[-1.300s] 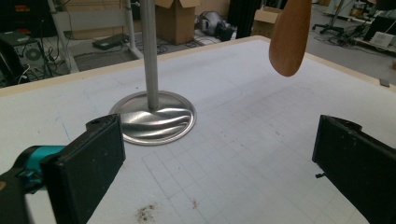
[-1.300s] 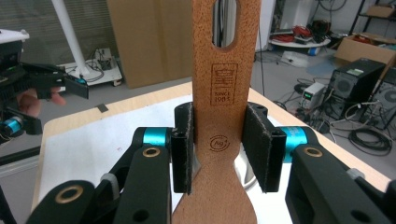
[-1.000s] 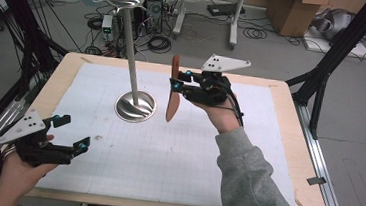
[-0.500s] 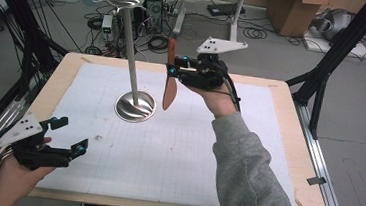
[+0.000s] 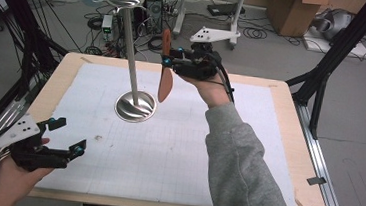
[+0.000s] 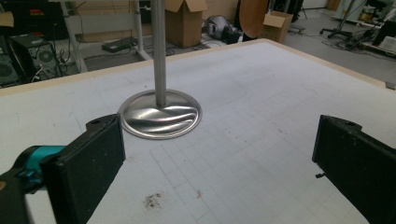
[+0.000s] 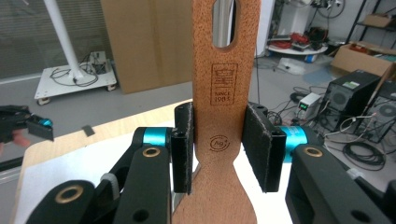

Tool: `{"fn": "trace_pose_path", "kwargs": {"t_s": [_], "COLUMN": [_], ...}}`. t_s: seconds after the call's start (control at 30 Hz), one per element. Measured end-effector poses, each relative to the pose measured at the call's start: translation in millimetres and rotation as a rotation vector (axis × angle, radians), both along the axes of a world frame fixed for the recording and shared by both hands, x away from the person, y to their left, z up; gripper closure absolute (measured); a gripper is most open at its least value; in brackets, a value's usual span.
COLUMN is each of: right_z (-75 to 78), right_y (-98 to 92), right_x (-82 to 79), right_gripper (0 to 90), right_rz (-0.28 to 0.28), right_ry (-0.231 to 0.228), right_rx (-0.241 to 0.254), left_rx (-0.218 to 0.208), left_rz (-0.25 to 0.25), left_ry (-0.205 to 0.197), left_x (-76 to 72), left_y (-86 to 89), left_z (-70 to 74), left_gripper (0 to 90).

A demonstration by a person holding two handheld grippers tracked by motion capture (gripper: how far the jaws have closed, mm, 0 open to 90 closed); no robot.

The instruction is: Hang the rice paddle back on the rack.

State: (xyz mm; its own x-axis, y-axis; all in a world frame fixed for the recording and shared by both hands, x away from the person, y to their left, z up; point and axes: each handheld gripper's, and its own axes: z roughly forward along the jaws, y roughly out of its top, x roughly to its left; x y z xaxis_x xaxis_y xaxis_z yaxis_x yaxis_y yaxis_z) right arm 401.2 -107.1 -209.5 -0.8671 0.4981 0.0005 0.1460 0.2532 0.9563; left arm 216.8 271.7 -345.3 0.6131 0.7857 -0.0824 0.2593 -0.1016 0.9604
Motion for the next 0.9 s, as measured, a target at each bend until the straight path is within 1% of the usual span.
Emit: {"fn": "trace_pose_path", "kwargs": {"t_s": [0.07, 0.17, 0.23, 0.33, 0.43, 0.53, 0.63, 0.7, 0.73, 0.77, 0.87, 0.9], "right_z": [3.1, 6.7, 8.5, 10.1, 11.6, 13.8, 16.0, 17.0, 17.4, 17.6, 17.7, 17.2], "right_y": [1.4, 3.8, 5.9, 7.5, 9.2, 10.9, 14.5, 17.0, 18.1, 19.7, 23.2, 24.9], "right_x": [1.0, 3.8, 5.9, 8.5, 12.0, 15.7, 17.8, 19.2, 18.9, 19.6, 20.0, 19.9], "right_gripper": [64.6, 64.6, 64.6, 64.6, 64.6, 64.6, 64.6, 64.6, 64.6, 64.6, 64.6, 64.6], "right_rz": [-0.006, -0.014, -0.021, -0.026, -0.041, -0.042, -0.04, -0.042, -0.046, -0.045, -0.045, -0.05], "right_ry": [-0.001, -0.009, -0.011, -0.009, -0.017, -0.018, -0.022, -0.027, -0.022, -0.029, -0.029, -0.026], "right_rx": [0.002, 0.005, 0.013, 0.039, 0.037, 0.045, 0.052, 0.049, 0.053, 0.059, 0.068, 0.065], "left_rx": [-0.018, -0.002, -0.001, 0.007, 0.012, 0.017, 0.013, 0.017, 0.016, 0.015, 0.017, 0.019], "left_rz": [-0.015, -0.019, -0.02, -0.013, -0.005, -0.002, -0.002, -0.002, 0.001, 0.001, 0.004, 0.006], "left_ry": [-0.01, -0.018, -0.022, -0.019, -0.01, -0.005, -0.007, -0.005, -0.003, -0.003, 0.001, 0.002], "left_x": [-1.6, -4.0, -5.3, -6.1, -5.7, -5.8, -6.5, -7.2, -7.7, -7.8, -8.7, -8.7], "left_y": [-1.6, -3.5, -3.9, -3.2, -2.0, -1.2, -1.7, -1.5, -1.4, -1.3, -0.1, 0.3], "left_z": [2.1, 4.6, 5.2, 4.5, 1.7, 0.4, 0.1, 0.0, -0.4, -0.7, -1.6, -1.9], "left_gripper": [2.9, 2.9, 2.9, 2.9, 2.9, 2.9, 2.9, 2.9, 2.9, 2.9, 2.9, 2.9]}}
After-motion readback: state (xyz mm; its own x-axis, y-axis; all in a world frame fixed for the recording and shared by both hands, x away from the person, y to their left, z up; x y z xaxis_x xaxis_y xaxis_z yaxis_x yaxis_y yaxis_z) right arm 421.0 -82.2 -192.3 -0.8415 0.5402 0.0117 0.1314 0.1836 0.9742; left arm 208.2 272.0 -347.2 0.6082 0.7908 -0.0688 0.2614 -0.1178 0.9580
